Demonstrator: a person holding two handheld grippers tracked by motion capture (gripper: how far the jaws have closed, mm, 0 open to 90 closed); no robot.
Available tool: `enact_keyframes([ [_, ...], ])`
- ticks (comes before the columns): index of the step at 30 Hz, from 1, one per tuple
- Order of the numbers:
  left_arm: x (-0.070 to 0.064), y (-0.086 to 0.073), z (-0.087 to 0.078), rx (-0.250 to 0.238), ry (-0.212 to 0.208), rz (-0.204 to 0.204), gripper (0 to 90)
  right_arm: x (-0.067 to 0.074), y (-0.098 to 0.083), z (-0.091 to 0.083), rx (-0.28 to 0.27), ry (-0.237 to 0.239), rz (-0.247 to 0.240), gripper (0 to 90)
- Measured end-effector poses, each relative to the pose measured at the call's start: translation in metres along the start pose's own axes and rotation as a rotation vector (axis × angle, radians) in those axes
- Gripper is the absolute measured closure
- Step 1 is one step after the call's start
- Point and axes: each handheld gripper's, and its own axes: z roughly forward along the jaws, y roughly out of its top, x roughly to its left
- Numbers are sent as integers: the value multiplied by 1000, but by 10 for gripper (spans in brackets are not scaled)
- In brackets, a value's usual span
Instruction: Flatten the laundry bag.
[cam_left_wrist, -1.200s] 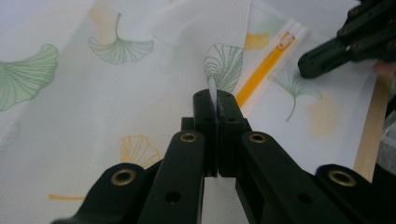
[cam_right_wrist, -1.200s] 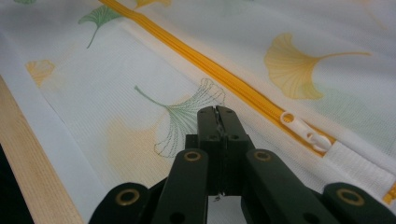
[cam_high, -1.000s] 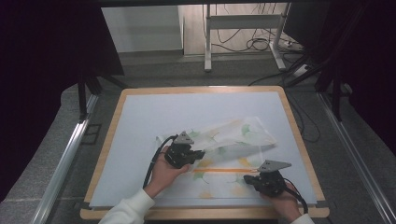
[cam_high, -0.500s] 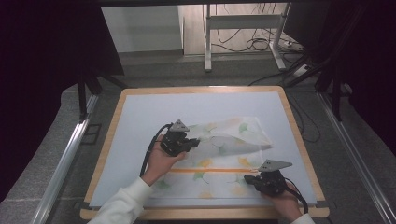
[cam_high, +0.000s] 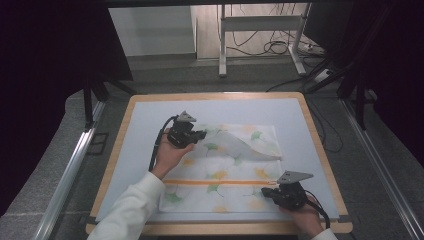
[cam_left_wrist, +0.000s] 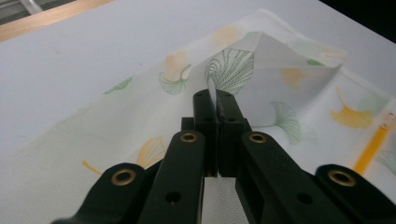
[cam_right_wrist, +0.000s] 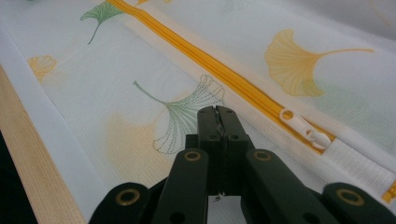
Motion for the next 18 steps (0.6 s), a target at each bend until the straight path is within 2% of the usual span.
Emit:
enact_keyframes([
  [6,23,7,9,11,44,-21,895,0,0,0,0,3,2,890],
  [7,23,7,9,11,44,-21,896,0,0,0,0,3,2,890],
  [11,36,9,13,20,56,-34,895,-1,0,0,0,6,3,890],
  [12,42,7,15,25,64,-50,895,-1,0,0,0,6,3,890],
  [16,52,4,21,39,80,-73,895,-1,0,0,0,7,3,890],
  [17,59,2,24,44,81,-86,894,-1,0,0,0,7,3,890],
  [18,59,2,24,44,81,-86,895,-1,0,0,0,7,3,890],
])
